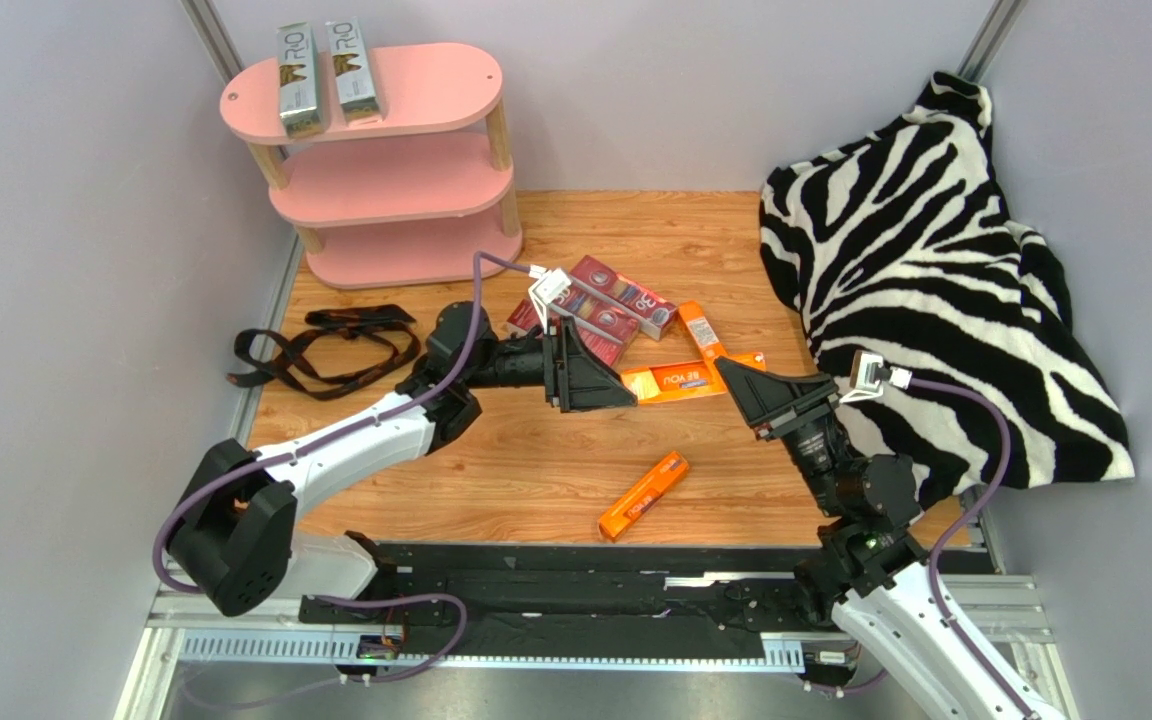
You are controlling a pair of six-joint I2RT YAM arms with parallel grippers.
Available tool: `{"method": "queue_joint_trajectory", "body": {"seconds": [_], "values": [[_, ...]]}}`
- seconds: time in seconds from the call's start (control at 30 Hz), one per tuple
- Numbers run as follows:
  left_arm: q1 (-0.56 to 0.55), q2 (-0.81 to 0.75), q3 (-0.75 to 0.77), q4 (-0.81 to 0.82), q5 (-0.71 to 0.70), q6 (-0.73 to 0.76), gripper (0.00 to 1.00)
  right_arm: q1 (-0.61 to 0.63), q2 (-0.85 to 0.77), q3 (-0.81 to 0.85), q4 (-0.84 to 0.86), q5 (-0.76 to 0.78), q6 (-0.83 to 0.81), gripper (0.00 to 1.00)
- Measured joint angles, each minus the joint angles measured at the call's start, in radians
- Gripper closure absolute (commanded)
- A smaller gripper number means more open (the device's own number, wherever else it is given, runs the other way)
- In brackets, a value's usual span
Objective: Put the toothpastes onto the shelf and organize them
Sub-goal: Pick up the toothpaste from the center of the board.
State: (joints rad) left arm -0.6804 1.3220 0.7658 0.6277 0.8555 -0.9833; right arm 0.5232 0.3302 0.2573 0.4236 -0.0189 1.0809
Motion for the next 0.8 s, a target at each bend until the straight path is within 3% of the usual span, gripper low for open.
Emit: {"method": "queue_joint_trajectory", "body": {"seconds": [0.27,0.47,0.57,0.67,0.8], "values": [[-0.022,0.04,0.044,0.054,-0.001,-0.034,0.39,0.0,-0.006,0.0,-0.001,-0.001,0.001,0.77],[-0.025,0.042,0.046,0.061,0.0,-0.042,0.62,0.0,-0.013,0.0,0.0,0.0,0.004,0.76],[-0.026,0.042,0.046,0.064,0.0,-0.053,0.67,0.0,-0.016,0.0,0.002,-0.001,0.004,0.74],[-0.026,0.042,0.046,0.064,0.0,-0.063,0.68,0.0,-0.016,0.0,0.003,-0.002,0.004,0.69],[-0.026,0.042,0.046,0.066,0.0,-0.067,0.68,0.0,-0.016,0.0,0.003,-0.002,0.004,0.49]]}}
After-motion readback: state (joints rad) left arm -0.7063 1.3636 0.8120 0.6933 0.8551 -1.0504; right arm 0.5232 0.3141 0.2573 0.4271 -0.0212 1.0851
